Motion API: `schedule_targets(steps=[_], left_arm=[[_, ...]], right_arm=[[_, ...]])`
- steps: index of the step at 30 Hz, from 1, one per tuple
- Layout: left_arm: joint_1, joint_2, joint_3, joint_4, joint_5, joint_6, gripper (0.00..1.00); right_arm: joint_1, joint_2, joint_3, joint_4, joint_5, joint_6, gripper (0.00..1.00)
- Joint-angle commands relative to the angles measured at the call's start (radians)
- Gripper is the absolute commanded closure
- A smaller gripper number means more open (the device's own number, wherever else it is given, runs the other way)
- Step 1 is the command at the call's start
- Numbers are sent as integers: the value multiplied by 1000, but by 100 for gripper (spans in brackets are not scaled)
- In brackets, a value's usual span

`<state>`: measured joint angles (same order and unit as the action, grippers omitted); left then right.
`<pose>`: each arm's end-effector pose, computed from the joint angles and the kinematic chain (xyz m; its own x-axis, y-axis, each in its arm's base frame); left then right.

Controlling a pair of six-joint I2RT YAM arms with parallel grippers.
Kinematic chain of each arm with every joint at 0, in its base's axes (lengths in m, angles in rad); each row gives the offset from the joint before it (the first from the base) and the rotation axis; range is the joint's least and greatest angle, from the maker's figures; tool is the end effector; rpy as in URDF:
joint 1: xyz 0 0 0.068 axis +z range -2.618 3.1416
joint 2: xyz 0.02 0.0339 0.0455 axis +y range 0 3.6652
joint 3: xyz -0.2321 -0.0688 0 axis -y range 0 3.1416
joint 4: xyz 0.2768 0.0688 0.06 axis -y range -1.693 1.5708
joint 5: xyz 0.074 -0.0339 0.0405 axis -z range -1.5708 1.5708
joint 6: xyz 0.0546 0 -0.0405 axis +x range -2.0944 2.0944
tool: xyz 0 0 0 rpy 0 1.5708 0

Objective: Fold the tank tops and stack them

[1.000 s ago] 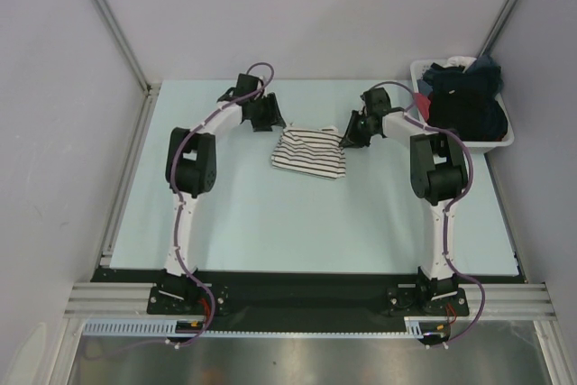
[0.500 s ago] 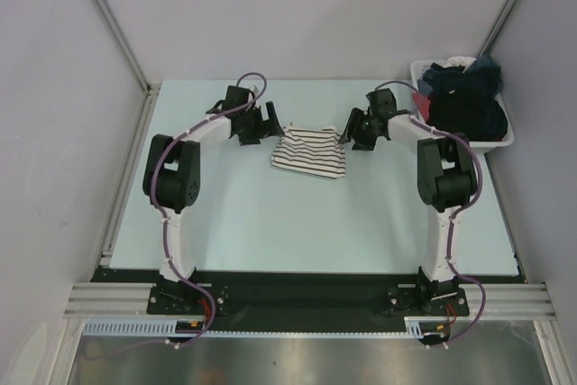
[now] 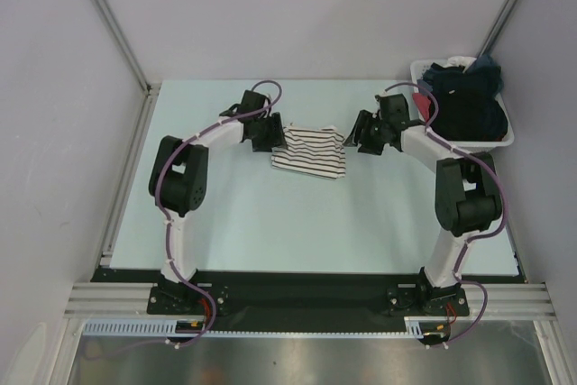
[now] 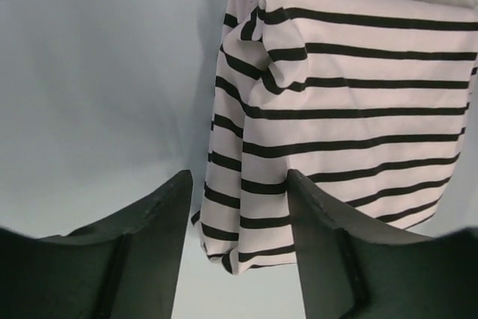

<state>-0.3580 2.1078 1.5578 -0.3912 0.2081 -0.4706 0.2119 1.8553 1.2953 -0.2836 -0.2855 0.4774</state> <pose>0.4466 -0.1791 0.1164 -0.8818 -0.1438 -0.4491 0.0639 0.9072 -0.4158 0.4226 0.1066 0.1457 -0.8255 0.2734 -0.4938 -0.0062 0.8704 0.4923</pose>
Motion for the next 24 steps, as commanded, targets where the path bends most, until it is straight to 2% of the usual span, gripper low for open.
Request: schedule_targets(steps=[1,8,9,10,17,24], left_arm=[[-15,1,4,-18,-30,3,42],[-7,49,53,-47,-13,20,77],[-4,50,56,-44,0,21,97],[2,50,56,-47,4,21,100],[13,60,71,-70,42,36,100],[48,12,-8,-20,31,17,100]], right_arm=[[-5,-83,-36,57,-7,13,41],[-2,-136,-113,80,-17,13,41],[0,-140,-126,81,-17,12,41],[0,-142,-129,81,-17,12,42],[-3,-131,-146,107,-37,18,42],[-5,-127,-160,119,-38,20,43]])
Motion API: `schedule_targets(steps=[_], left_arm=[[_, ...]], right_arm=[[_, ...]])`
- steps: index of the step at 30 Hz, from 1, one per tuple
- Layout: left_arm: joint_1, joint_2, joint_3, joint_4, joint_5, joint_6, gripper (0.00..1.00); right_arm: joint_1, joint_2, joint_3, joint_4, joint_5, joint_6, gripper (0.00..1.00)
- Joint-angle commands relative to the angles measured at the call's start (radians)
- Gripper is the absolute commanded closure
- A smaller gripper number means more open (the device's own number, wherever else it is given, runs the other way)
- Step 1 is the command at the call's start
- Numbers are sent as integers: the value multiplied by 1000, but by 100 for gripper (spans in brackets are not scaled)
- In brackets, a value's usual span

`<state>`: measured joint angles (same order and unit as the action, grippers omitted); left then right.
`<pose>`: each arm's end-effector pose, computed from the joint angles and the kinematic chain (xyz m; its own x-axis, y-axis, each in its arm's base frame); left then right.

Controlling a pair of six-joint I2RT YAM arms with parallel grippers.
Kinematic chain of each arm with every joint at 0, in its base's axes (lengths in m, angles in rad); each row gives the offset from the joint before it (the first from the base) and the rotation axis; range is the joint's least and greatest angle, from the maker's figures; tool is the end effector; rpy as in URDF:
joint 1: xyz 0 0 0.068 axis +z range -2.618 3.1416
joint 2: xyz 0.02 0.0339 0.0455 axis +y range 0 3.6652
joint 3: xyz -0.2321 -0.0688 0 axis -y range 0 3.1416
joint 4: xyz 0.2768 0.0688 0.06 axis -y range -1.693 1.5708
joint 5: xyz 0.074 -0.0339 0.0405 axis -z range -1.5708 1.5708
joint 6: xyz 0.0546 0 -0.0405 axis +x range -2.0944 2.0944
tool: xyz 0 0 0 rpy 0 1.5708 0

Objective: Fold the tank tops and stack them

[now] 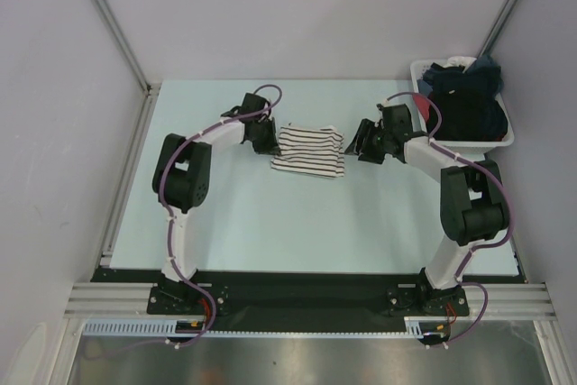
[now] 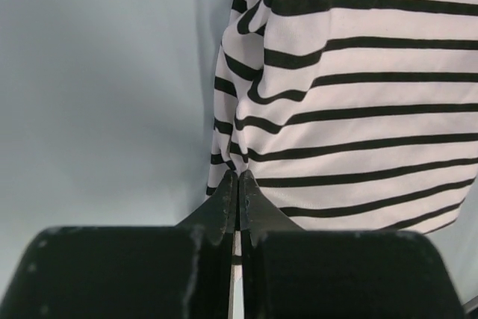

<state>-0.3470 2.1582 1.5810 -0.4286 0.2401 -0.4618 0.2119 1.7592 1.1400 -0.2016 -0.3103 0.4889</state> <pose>0.4482 -0.1759 0.0986 -0.9116 -0.1306 -0.3898 0.0490 0.9070 -0.4184 0.3969 0.1024 0.1375 -0.8212 0.2808 -0.4969 -0.0205 0.8555 0.5174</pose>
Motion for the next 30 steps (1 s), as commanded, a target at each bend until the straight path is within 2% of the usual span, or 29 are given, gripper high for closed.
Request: schedule_targets(steps=[1,8,14,17,24,30], left_arm=[[45,-41,-33,14,2,9,100],[97,-92,-70,-9,-24,37,100],[232,-219,-272,76,-9,28,100],[310,-299,-401,134,-15,23,100],[621,-463,-712,336,17,-86,100],[759,-573,-883,485,47,-201,100]], right_arm=[[-2,-38,-9,37,-12,8,43],[-5,-41,-16,39,-15,10,43],[-5,-43,-23,50,-23,13,43],[-3,-43,-25,54,-27,17,43],[0,-49,-32,67,-47,25,43],[3,-49,-37,70,-46,23,43]])
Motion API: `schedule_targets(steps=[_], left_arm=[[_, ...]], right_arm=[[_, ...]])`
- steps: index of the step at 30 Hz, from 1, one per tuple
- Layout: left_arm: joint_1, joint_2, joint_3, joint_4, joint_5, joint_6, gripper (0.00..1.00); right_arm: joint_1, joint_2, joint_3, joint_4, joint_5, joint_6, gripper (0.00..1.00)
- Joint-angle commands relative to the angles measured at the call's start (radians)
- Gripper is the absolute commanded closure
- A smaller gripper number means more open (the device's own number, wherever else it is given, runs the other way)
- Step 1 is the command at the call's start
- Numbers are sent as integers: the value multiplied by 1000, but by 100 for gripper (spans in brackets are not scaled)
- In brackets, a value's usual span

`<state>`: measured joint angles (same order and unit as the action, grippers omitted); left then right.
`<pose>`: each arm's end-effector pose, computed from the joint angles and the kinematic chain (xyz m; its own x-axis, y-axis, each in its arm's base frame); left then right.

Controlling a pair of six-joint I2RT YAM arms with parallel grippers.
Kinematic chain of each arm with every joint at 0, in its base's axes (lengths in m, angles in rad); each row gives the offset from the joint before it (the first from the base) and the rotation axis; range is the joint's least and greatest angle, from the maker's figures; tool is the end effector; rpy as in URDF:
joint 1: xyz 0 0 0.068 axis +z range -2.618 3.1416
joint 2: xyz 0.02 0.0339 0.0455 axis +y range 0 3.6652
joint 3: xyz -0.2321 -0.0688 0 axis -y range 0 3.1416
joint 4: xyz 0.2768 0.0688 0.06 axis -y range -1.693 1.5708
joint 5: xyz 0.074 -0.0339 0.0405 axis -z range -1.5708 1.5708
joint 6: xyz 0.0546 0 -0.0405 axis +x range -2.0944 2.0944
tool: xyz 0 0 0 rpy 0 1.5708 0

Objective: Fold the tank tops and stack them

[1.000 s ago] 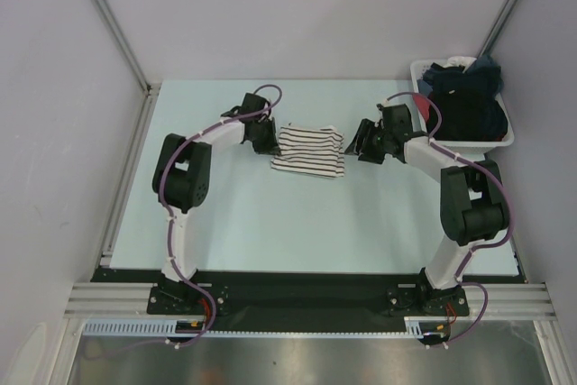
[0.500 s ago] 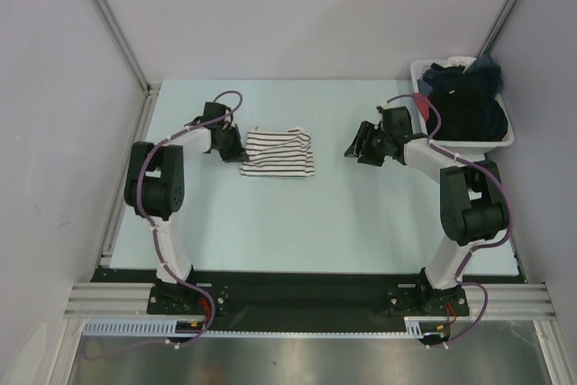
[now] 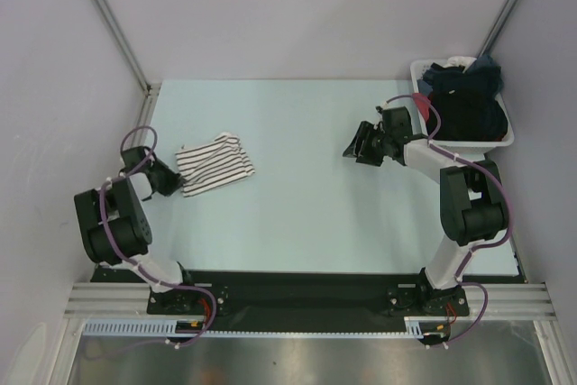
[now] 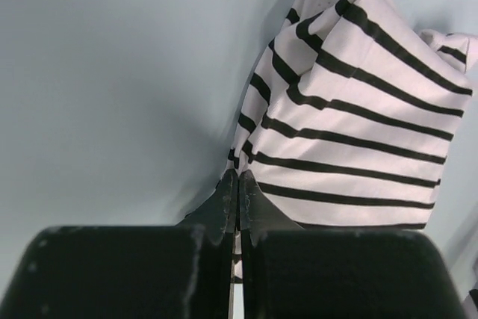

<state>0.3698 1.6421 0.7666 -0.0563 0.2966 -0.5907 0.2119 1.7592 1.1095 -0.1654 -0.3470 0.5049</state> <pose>0.3183 0.1063 0.0696 -0.5196 -0.7727 -0.3647 -0.5689 0.6313 -0.5270 0.3931 0.1036 0.1306 -0.8287 0.2870 -0.4805 -0.0285 0.8358 0.5484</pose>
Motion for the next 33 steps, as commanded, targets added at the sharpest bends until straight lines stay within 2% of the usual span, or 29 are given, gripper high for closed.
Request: schedule_targets(steps=[1,5,7,8,9,10,11,13,18,23,24,28,31,33], left_arm=[[56,-80,-84,121,-16,-81,100],[103,-146,-113,93,-86,-95,98],[113,-203,-133,85,-116,-103,87],[115,-221,-141,88,-113,-104,53],[113,-255,-167,131,-58,-109,37],[113,-269,-185,166,-18,-116,26],[110,-278,-199,209,8,-129,10],[84,-312,-217,234,59,-138,0],[-99,-373,-179,148,-16,-87,0],[-221,-421,-179,161,-45,-75,0],[-274,-424,-170,161,-65,-60,0],[-394,-372,-139,191,-94,-29,0],[-425,-317,-165,298,-48,-49,0],[-442,-294,-177,351,-66,-52,0]], right_arm=[[1,-49,-7,30,-10,7,43],[3,-52,-11,33,-4,7,43],[3,-50,-13,36,-1,6,43],[3,-49,-13,38,-1,6,43],[3,-47,-14,41,8,4,43],[3,-46,-16,44,16,1,43],[4,-44,-17,49,23,-2,43],[6,-50,-28,70,58,-20,43],[47,-113,-60,196,129,-55,40],[81,-101,-82,325,91,-94,18],[86,-101,-105,357,114,-97,3],[86,-147,-218,460,216,-97,1],[81,-190,-287,538,264,-97,0],[83,-205,-310,593,278,-118,0]])
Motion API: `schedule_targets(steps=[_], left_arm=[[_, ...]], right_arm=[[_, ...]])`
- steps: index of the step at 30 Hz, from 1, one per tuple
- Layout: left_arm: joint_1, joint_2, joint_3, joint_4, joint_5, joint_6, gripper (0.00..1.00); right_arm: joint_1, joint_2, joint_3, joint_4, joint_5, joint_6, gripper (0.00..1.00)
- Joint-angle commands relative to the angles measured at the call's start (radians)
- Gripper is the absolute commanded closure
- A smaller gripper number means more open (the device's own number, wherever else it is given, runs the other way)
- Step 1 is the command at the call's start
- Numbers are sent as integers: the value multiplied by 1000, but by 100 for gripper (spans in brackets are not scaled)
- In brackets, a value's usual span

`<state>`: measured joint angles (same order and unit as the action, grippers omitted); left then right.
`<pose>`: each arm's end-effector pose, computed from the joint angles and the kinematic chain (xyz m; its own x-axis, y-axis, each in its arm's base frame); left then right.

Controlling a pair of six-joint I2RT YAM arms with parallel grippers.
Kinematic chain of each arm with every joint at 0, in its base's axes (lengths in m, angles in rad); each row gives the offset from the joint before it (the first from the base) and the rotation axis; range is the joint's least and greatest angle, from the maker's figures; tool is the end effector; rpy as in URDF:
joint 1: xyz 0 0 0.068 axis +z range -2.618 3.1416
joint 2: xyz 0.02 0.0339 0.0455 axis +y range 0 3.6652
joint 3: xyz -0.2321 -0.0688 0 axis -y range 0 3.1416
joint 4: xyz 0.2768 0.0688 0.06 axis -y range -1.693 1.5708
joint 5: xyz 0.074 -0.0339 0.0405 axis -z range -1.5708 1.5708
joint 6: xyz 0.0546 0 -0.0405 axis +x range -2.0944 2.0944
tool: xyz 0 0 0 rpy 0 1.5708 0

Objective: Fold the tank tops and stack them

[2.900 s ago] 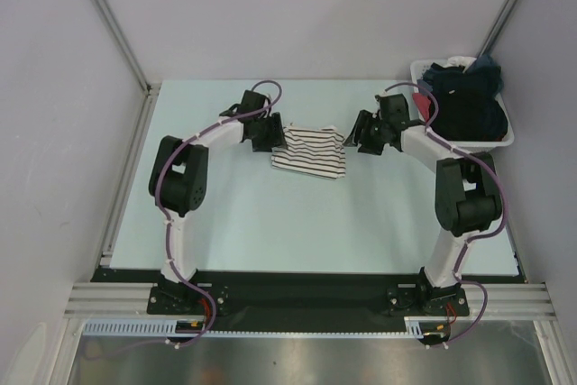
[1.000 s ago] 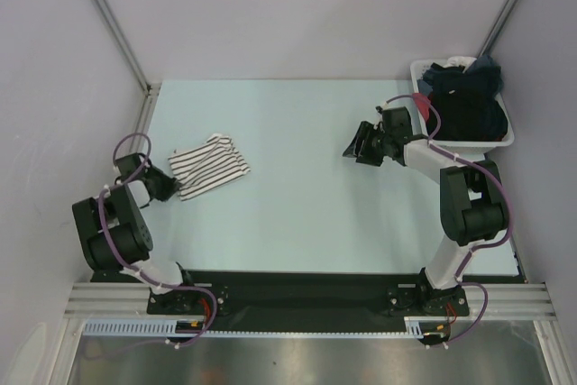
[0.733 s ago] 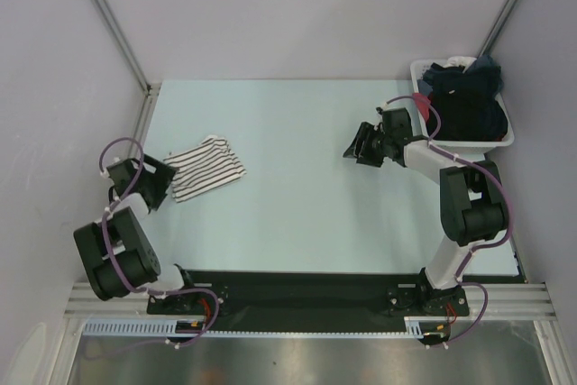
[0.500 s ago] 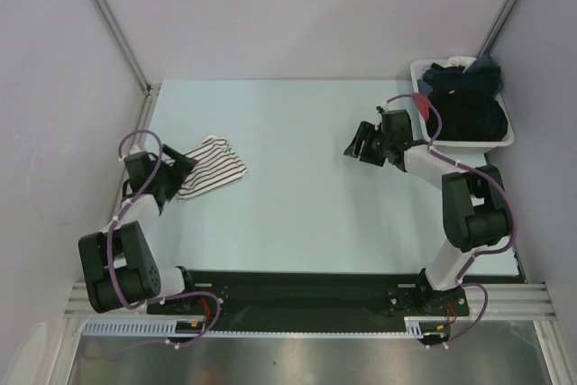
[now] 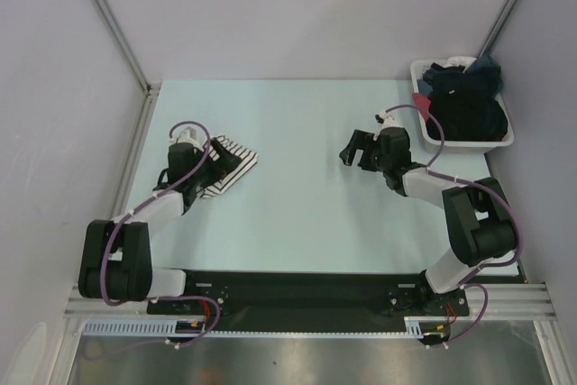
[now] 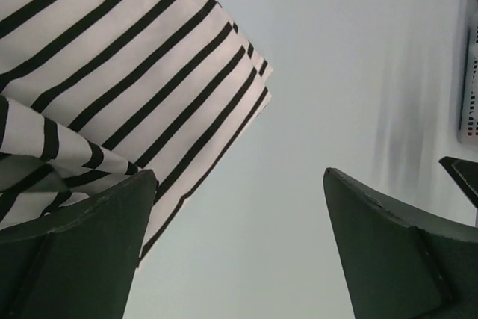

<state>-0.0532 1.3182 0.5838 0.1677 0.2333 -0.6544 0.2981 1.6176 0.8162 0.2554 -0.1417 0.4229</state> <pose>0.3138 -0.0293 0.1290 -0.5754 -0.5624 -0.5938 -0.1307 0.7800 -0.6120 0.3571 0.1178 0.1218 -0.6193 0.2347 -0.7492 -0.1666 0.8932 0.4176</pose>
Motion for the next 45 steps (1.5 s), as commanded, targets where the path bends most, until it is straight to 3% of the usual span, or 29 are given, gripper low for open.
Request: schedule_targets(steps=[1,5,12,17,23,27,30,32,35,37,39,45], left_arm=[[-23,53,5,148,-12,18,0],[-66,110,13,234,-51,42,0],[-243,176,-28,398,-202,99,0],[-313,190,-88,604,-150,88,0],[-473,133,-134,512,-262,107,4],[-579,-56,-293,474,-366,82,6],[-675,-254,-369,370,-497,111,0],[-717,-357,-378,238,-606,124,0],[-718,-534,-329,61,-641,192,0],[-718,-612,-268,-35,-660,206,0],[-718,-642,-204,-72,-667,252,0],[-718,-576,-116,-31,-605,271,0]], right_arm=[[-5,-76,-44,194,74,-47,0],[-11,-39,-103,329,83,-32,0],[-42,-25,-183,459,82,13,0],[-36,10,-206,493,103,28,0],[74,-152,-393,519,229,14,1],[185,-382,-497,408,306,13,1],[233,-573,-537,278,340,-4,0],[234,-704,-543,233,352,-39,0],[233,-803,-490,98,404,-55,0],[233,-812,-441,35,453,-43,0],[227,-783,-329,-108,601,43,0],[95,-645,-115,-355,723,105,0]])
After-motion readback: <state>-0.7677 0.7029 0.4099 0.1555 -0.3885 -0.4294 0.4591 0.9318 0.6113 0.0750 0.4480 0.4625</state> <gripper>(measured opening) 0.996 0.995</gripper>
